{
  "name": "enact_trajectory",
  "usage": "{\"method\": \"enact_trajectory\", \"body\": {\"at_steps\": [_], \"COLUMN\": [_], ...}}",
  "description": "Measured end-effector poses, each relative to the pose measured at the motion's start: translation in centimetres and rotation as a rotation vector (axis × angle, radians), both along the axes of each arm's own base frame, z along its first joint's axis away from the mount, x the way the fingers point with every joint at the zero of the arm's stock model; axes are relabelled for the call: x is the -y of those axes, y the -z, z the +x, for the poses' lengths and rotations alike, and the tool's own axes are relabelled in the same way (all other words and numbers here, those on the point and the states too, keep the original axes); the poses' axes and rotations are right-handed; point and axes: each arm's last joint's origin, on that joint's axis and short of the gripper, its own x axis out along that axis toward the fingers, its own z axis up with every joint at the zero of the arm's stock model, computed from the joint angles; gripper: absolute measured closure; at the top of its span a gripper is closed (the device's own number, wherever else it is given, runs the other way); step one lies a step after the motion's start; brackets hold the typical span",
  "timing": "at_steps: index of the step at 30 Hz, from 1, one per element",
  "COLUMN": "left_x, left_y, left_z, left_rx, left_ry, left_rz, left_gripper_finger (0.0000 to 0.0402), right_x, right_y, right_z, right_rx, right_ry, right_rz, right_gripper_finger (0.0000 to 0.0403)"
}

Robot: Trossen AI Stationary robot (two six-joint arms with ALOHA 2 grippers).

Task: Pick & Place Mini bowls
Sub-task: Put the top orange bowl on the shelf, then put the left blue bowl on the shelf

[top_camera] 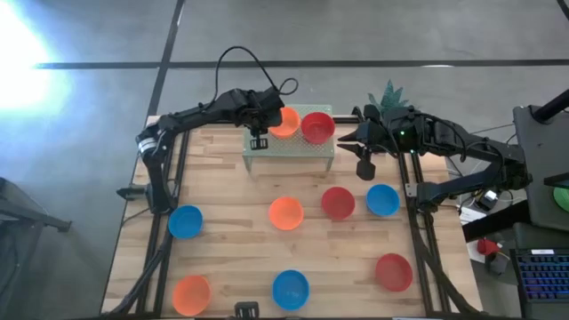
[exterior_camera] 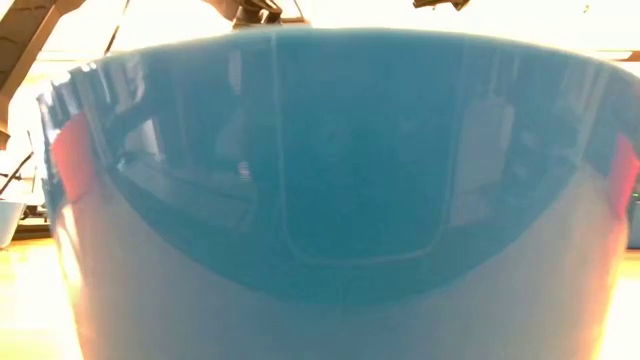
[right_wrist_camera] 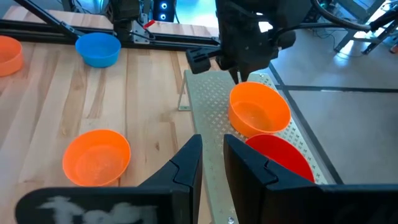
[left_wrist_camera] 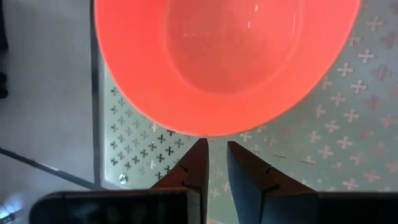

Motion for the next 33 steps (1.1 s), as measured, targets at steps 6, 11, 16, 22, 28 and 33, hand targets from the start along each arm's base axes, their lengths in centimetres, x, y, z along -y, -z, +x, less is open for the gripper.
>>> {"method": "enact_trajectory", "body": {"at_steps": [6,11,16,22,28,33], "left_x": [0.0,0.0,0.3,2.3,6.1,10.6], "left_y": [0.0,0.0,-0.3,-2.6,-5.6,-6.9], "left_z": [0.3,0.2,-0.3,-1.8,-3.9,-6.2], "left_rx": [0.037,0.029,0.014,0.048,0.129,0.201], "left_ry": [0.013,0.013,-0.004,-0.039,-0.043,0.017], "left_rz": [-0.011,-0.013,-0.03,-0.034,-0.044,-0.041], "left_gripper_finger": [0.0349,0.0349,0.0349,0.0349,0.0349,0.0349], "right_x": [0.0,0.0,0.0,0.0,0.0,-0.2], "right_y": [0.0,0.0,0.0,0.1,0.5,1.4], "right_z": [0.0,0.0,0.0,0.0,-0.3,-0.9], "right_rx": [0.0,0.0,0.001,-0.003,-0.031,-0.109], "right_ry": [0.0,0.0,0.003,0.014,0.059,0.14], "right_rz": [-0.001,0.0,0.005,0.026,0.105,0.23], "right_gripper_finger": [0.0339,0.0339,0.0339,0.0339,0.0339,0.0339]}}
